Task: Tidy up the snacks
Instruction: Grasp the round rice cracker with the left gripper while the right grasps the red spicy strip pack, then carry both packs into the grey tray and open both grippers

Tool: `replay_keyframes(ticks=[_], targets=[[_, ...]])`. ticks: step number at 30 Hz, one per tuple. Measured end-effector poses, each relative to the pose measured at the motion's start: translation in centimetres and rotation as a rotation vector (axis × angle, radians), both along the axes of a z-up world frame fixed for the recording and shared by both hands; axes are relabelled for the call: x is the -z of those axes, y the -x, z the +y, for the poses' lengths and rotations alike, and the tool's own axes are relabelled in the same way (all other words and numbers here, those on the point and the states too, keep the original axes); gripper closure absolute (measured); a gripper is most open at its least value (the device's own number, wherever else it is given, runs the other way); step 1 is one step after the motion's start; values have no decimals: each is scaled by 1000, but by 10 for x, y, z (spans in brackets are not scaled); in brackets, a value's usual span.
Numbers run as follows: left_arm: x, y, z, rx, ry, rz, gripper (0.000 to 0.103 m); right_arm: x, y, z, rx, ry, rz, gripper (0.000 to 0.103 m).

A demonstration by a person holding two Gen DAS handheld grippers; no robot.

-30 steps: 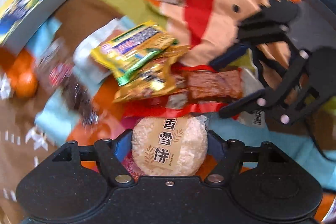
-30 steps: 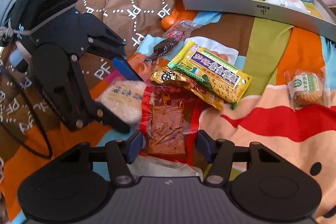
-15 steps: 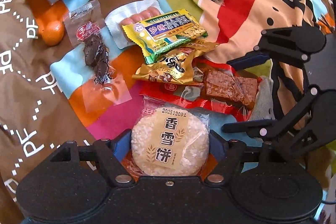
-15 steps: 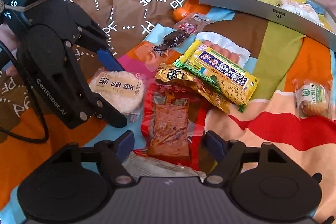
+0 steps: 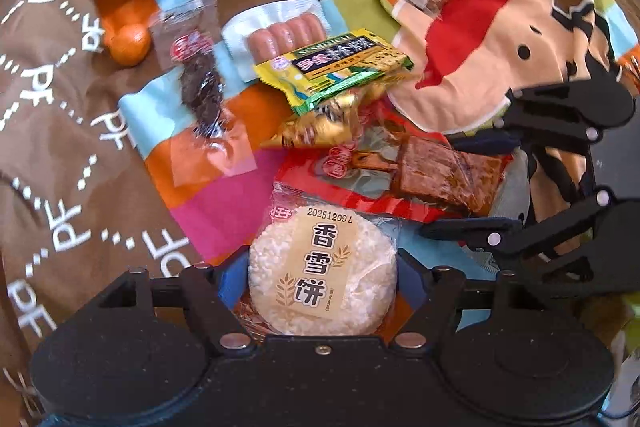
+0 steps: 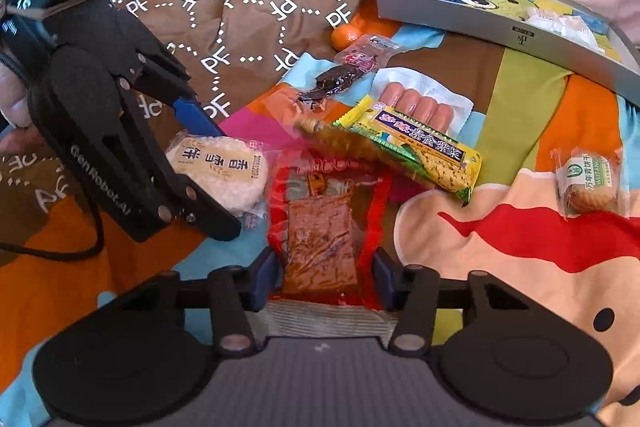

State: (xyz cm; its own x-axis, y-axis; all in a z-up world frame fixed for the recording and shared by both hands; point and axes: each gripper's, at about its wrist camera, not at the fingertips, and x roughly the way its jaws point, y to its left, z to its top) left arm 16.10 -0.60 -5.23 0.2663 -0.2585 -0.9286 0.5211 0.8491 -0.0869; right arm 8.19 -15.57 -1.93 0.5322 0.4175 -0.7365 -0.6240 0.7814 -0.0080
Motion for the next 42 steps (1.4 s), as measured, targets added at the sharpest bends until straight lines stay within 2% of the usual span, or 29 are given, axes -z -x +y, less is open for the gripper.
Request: replay_keyframes(ticks=[5,9,16,19,25,31,38,42], targets=[[-5,9,10,-84,35,-9,28,-2,15,5,-52,60,-61,54],[-10,20,15,-110,47,-40,28,-8,27,8,-101,107,-121,56],[-16,30,21,-126,65,-44,28,-13,56,14,-230,234,-311,58],[-23,33,20,-126,74,-66,28,-14,62,15,-241,258,-372,59],[-39,36,17,-105,98,-168,28,-22,54,12,-183,253,-461,59],[-57,19,17,-157,167,-213,28,-38,31,7,-84,233,-561,59],[-88,-45,20,-248,238,-389,28,-72,-29,1,44,175,-652,59],[-100,-98,21,-377,299,-441,28,-98,-76,3,111,112,-650,58]])
